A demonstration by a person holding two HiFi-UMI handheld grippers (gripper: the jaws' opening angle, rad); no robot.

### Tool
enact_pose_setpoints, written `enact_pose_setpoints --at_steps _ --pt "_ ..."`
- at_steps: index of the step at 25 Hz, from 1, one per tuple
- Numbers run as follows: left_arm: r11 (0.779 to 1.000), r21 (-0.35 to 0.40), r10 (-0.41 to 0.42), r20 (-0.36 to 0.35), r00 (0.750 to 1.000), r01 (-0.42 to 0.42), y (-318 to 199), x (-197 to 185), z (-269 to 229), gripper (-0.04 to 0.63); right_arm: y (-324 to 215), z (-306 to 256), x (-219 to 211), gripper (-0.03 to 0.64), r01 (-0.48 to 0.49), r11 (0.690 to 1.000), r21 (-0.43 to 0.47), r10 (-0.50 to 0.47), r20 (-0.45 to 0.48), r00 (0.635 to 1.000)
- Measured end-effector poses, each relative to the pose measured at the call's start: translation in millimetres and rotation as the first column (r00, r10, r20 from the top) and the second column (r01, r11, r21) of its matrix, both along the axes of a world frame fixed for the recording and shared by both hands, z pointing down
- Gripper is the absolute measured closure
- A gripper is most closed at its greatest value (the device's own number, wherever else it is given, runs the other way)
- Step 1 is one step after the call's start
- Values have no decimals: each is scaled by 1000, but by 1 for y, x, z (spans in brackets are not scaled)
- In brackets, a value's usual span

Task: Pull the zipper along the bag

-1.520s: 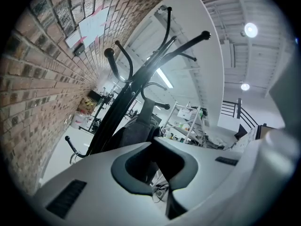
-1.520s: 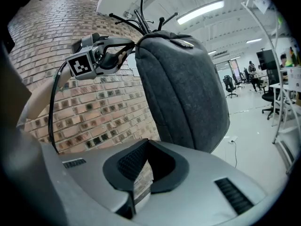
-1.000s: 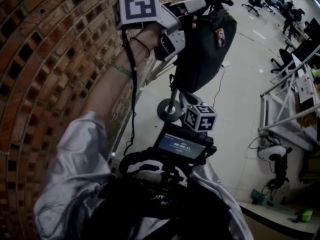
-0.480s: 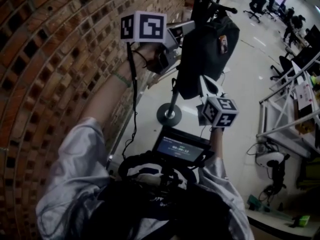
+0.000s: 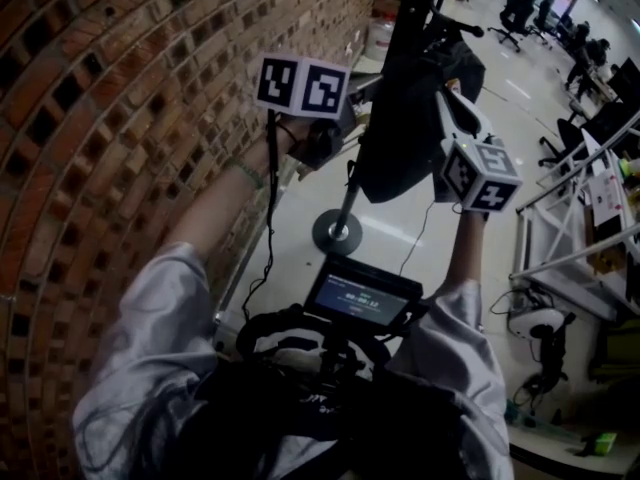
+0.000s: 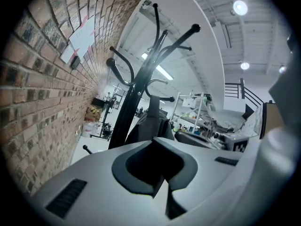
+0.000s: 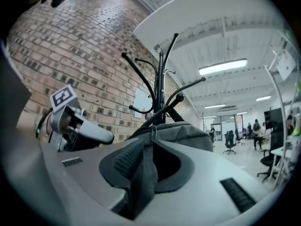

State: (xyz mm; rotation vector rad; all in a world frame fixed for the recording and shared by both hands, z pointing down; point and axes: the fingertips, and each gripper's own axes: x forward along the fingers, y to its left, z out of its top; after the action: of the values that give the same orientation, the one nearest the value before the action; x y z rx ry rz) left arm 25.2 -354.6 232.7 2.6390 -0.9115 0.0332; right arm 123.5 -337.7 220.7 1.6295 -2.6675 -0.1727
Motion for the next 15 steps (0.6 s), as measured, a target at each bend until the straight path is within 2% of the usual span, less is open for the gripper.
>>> enact_pose_setpoints --at_steps 3,6,8,11,14,15 --pt "1000 -27 13 8 1000 -13 2 1 18 591 -6 -10 -1 551 40 999 -29 -36 118 992" --pt "999 -31 13 35 999 -12 3 3 32 591 -15 -14 3 549 -1 999 -38 4 89 996" --pt "1000 -26 15 49 999 -14 2 4 39 590 -18 -17 1 534 22 998 -62 -15 109 994" --pt "999 -37 33 34 999 -32 3 10 42 591 -21 -17 -4 535 75 993 -93 -60 151 987" --pt "998 -39 42 10 999 -41 3 15 40 591 -22 -21 -6 537 55 995 -84 -46 106 993" --pt "998 -36 42 2 999 -42 3 16 38 591 -22 -22 -6 558 47 995 -83 -39 99 994"
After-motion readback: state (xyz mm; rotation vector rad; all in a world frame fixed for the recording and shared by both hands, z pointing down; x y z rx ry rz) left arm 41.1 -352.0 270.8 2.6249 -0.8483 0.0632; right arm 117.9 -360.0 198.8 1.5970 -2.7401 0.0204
